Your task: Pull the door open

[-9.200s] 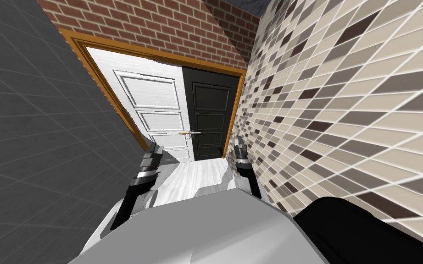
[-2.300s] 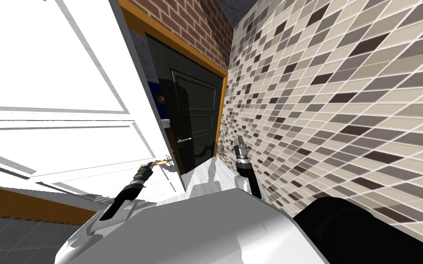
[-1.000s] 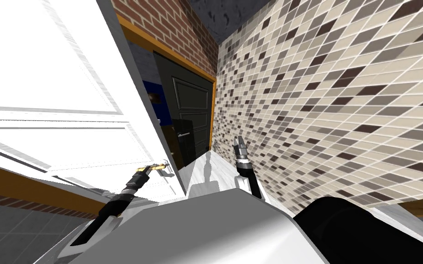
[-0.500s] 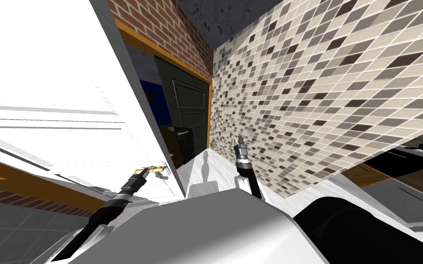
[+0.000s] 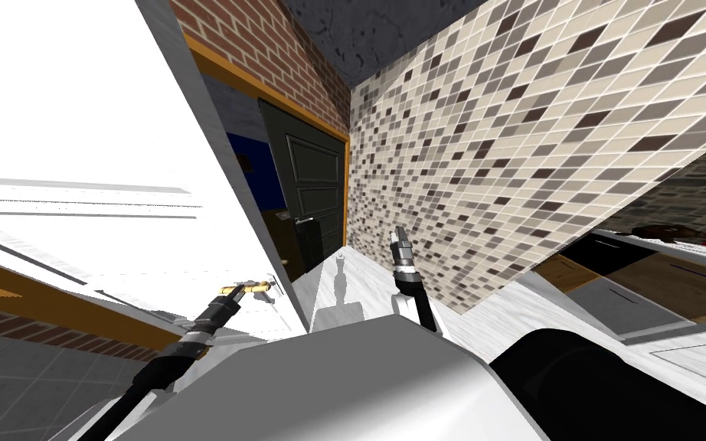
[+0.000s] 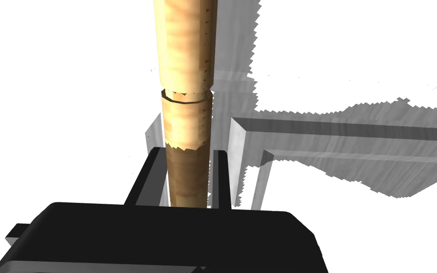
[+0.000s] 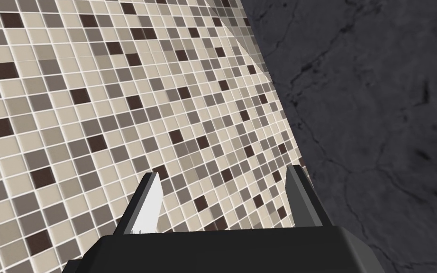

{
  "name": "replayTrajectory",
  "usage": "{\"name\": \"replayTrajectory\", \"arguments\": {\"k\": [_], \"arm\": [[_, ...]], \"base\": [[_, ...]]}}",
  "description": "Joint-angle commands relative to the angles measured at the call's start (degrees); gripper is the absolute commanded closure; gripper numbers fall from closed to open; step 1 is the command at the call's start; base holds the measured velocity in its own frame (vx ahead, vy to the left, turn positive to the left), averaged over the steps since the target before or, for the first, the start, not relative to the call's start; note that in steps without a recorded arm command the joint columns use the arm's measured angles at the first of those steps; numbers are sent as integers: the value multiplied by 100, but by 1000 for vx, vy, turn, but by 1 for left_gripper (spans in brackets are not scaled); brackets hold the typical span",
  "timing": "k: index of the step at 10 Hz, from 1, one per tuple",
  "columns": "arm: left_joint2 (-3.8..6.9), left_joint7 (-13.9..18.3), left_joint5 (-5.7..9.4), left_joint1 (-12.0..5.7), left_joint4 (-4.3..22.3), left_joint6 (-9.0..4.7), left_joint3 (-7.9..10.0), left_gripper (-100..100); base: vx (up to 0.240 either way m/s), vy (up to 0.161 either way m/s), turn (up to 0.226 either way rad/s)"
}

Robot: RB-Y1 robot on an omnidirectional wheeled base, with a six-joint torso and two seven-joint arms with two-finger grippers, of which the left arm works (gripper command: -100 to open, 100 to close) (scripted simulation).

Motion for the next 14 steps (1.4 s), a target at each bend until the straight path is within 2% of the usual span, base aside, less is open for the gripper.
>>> {"name": "replayTrajectory", "arguments": {"k": [1, 4, 5, 6, 7, 8, 10, 11, 13, 14], "arm": [[54, 43, -13, 118, 40, -231, -27, 100], [197, 141, -38, 384, 152, -713, -81, 100], [197, 141, -38, 384, 152, -760, -81, 100], [251, 178, -48, 483, 194, -970, -102, 100], [307, 215, -59, 584, 236, -1103, -124, 100], [307, 215, -59, 584, 236, -1184, -124, 100], [416, 287, -81, 780, 319, -1527, -168, 100], [416, 287, -81, 780, 319, -1591, -168, 100], [513, 350, -102, 950, 390, -1918, -208, 100], [552, 375, -111, 1018, 419, -2037, -224, 100]], "base": [[-41, 17, -22], [-35, 17, -19], [-30, 15, 3], [-35, 10, -23], [-44, 22, -32], [-29, 21, 2], [-29, 31, -21], [-26, 23, 7], [-24, 19, -21], [-22, 30, -7]]}}
